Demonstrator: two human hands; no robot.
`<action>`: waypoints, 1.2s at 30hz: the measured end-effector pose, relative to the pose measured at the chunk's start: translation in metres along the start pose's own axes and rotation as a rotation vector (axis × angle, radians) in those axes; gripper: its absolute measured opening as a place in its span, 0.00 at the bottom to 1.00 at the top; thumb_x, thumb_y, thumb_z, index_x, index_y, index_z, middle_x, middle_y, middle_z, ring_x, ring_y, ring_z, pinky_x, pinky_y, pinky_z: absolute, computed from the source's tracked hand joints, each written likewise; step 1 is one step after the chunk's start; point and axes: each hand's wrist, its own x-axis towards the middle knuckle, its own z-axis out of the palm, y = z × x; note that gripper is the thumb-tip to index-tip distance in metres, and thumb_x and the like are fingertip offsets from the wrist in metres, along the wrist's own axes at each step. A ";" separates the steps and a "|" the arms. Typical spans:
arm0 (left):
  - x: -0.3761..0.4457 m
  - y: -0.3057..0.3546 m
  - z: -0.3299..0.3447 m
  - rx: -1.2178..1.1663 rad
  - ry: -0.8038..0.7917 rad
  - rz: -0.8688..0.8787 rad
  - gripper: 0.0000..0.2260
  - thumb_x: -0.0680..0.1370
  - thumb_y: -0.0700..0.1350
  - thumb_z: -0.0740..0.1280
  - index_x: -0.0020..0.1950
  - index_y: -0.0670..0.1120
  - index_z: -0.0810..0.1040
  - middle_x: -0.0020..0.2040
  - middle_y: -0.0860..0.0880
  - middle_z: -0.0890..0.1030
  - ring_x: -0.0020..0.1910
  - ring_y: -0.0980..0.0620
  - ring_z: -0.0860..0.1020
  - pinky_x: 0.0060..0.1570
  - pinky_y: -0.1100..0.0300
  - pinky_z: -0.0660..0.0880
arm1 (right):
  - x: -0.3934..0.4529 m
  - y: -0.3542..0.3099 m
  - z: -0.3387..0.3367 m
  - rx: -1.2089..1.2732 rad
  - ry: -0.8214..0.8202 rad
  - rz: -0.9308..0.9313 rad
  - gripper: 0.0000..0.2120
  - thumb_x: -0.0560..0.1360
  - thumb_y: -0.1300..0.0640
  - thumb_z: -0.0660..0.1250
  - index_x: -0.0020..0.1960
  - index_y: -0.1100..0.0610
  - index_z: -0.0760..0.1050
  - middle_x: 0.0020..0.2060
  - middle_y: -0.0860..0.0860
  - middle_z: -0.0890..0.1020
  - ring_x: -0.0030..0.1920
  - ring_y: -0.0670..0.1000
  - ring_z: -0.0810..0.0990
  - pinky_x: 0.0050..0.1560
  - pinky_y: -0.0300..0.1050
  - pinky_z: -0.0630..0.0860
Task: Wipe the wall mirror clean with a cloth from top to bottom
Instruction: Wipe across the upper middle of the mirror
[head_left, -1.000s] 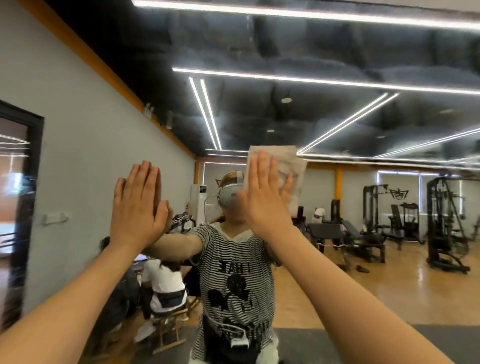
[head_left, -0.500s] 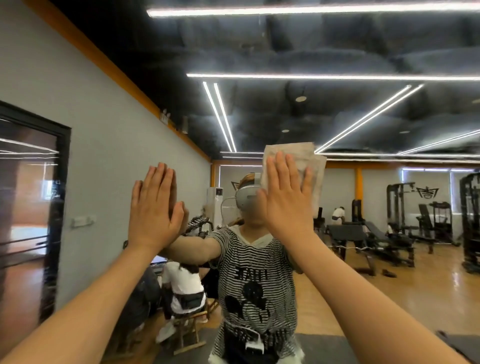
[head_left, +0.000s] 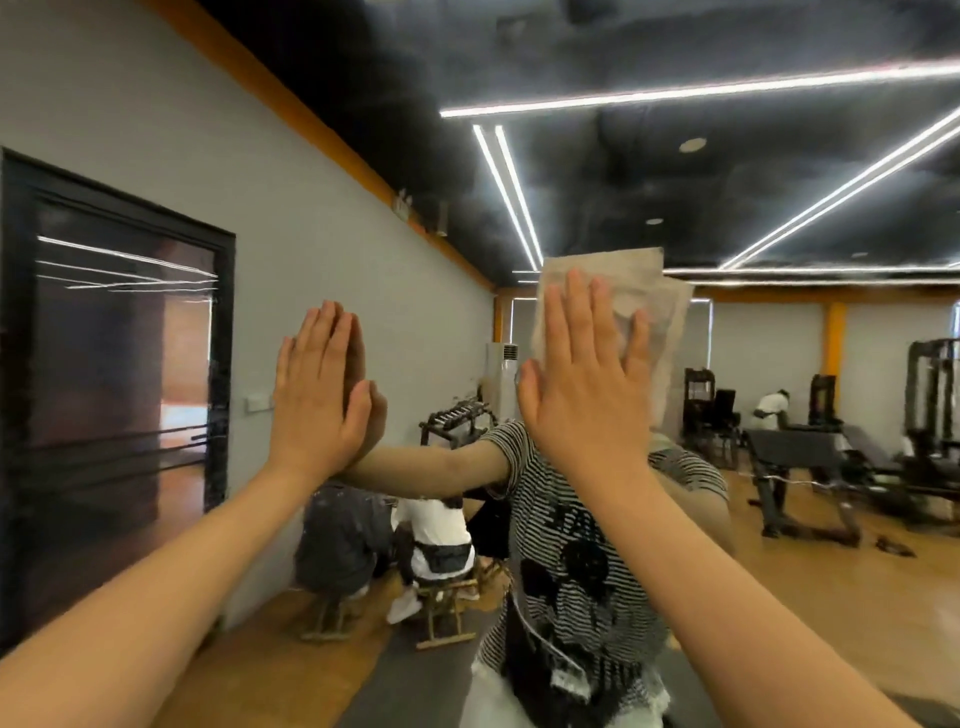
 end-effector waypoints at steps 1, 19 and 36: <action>0.000 0.000 0.000 0.000 0.004 0.001 0.30 0.78 0.50 0.52 0.78 0.39 0.56 0.78 0.42 0.56 0.78 0.48 0.51 0.76 0.57 0.40 | 0.000 0.000 0.000 0.008 0.008 0.002 0.31 0.78 0.47 0.49 0.77 0.61 0.55 0.77 0.59 0.58 0.77 0.57 0.54 0.74 0.56 0.41; 0.001 -0.008 -0.005 -0.086 -0.040 0.071 0.30 0.78 0.53 0.51 0.78 0.42 0.56 0.79 0.42 0.55 0.77 0.52 0.45 0.75 0.55 0.38 | -0.007 -0.006 -0.007 -0.072 -0.046 0.052 0.30 0.81 0.46 0.48 0.78 0.60 0.53 0.77 0.57 0.56 0.77 0.54 0.50 0.75 0.55 0.45; -0.003 -0.157 -0.024 0.014 -0.008 0.161 0.27 0.77 0.48 0.52 0.76 0.41 0.60 0.76 0.38 0.62 0.75 0.42 0.56 0.74 0.58 0.37 | -0.002 -0.021 -0.014 0.005 -0.124 0.211 0.32 0.78 0.43 0.43 0.79 0.56 0.47 0.78 0.53 0.51 0.78 0.53 0.48 0.76 0.56 0.44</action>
